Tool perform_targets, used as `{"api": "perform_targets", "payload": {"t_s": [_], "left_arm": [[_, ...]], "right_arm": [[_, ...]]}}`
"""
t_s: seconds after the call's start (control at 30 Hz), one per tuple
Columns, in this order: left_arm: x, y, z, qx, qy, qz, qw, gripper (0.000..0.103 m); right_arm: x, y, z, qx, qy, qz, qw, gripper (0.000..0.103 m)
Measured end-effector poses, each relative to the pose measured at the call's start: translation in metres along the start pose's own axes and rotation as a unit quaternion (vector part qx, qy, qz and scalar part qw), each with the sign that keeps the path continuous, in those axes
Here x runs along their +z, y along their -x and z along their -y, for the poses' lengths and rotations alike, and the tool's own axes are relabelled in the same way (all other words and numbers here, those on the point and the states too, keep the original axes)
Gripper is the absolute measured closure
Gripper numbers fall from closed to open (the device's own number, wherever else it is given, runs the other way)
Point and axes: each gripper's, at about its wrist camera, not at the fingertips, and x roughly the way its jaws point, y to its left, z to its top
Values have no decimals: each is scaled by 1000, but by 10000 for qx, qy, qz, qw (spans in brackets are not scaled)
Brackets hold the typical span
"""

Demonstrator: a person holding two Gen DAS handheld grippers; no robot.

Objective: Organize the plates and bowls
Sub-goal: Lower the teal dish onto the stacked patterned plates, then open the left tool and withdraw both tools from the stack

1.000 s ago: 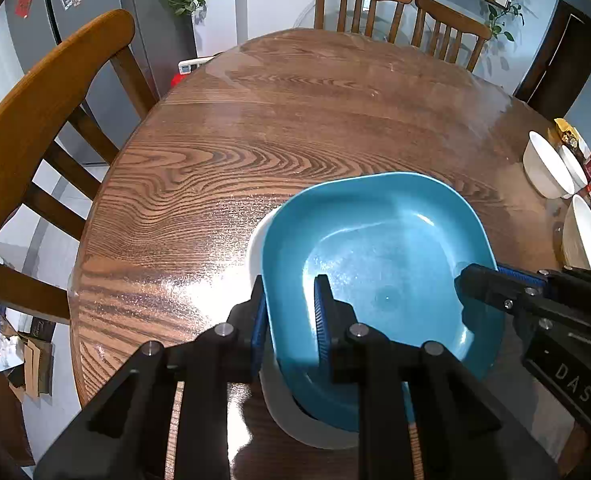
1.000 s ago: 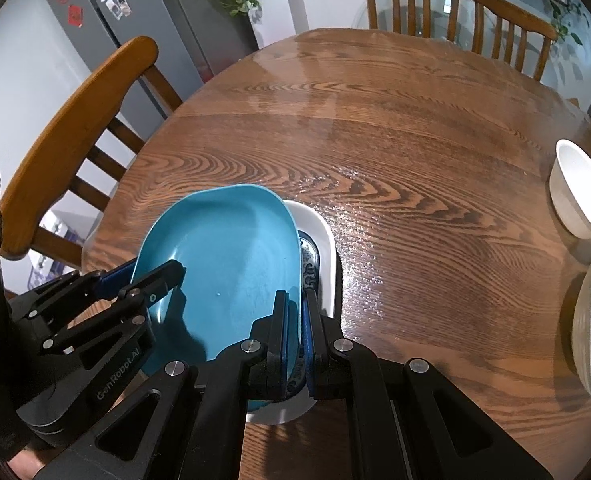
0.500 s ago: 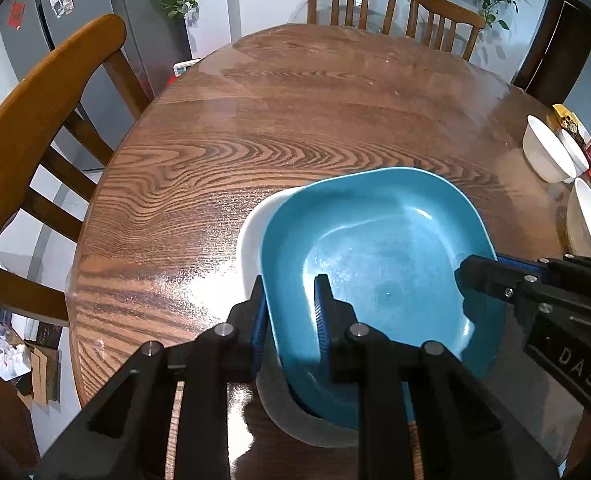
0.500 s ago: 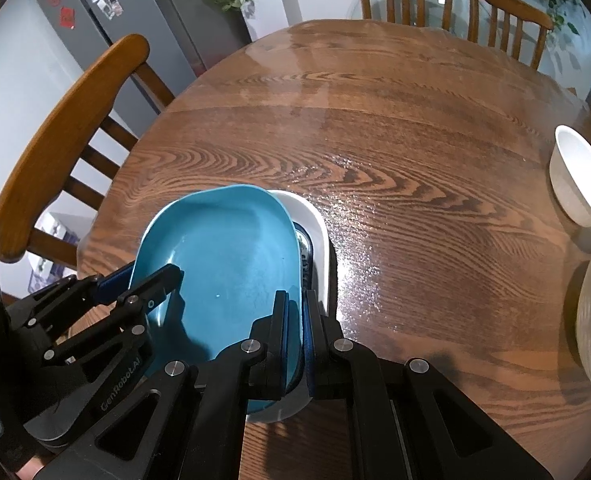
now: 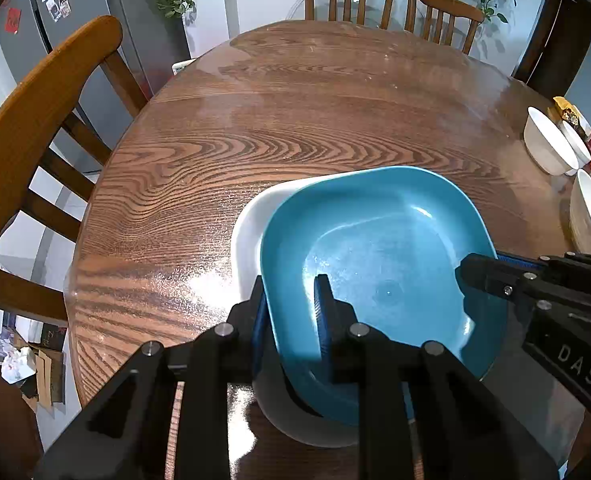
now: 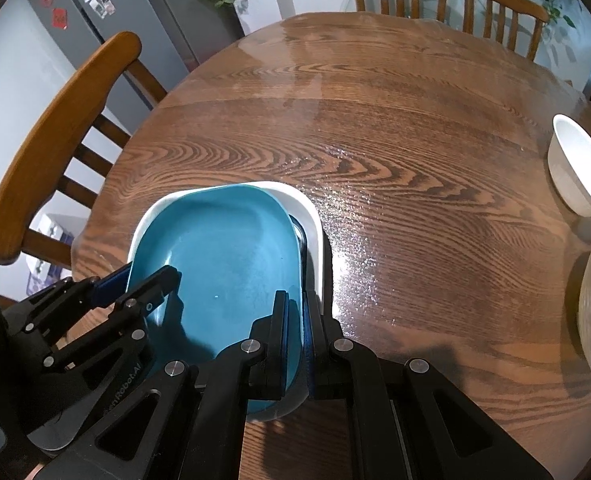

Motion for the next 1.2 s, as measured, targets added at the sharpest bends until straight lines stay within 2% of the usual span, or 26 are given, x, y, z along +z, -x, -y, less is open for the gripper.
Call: {"api": "perform_targets", "payload": {"t_s": [0.4, 0.5, 0.67, 0.83, 0.87, 0.93, 1.1, 1.2], "left_arm": [[-2, 1, 1, 10, 48, -10, 10000, 79], [-3, 3, 3, -31, 20, -15, 10000, 72], [-3, 8, 11, -15, -94, 67, 9999, 53], [-3, 13, 12, 37, -119, 159, 9998, 46], [-3, 14, 12, 86, -112, 178, 9997, 38], [-3, 16, 10, 177, -74, 228, 9996, 30], [-3, 22, 5, 234, 47, 270, 9994, 30], [-5, 26, 5, 257, 81, 292, 9992, 25]], "right_arm": [[0, 4, 1, -91, -25, 62, 9999, 95], [1, 7, 1, -134, -17, 143, 9998, 95], [1, 12, -1, -126, -15, 215, 9997, 95], [-1, 14, 1, -213, -79, 260, 9994, 94], [-1, 14, 1, -231, -90, 271, 9993, 94], [-2, 17, 3, -248, -113, 321, 9991, 94], [-3, 23, 4, -236, -138, 378, 9989, 94], [-4, 26, 2, -189, -117, 413, 9989, 93]]}}
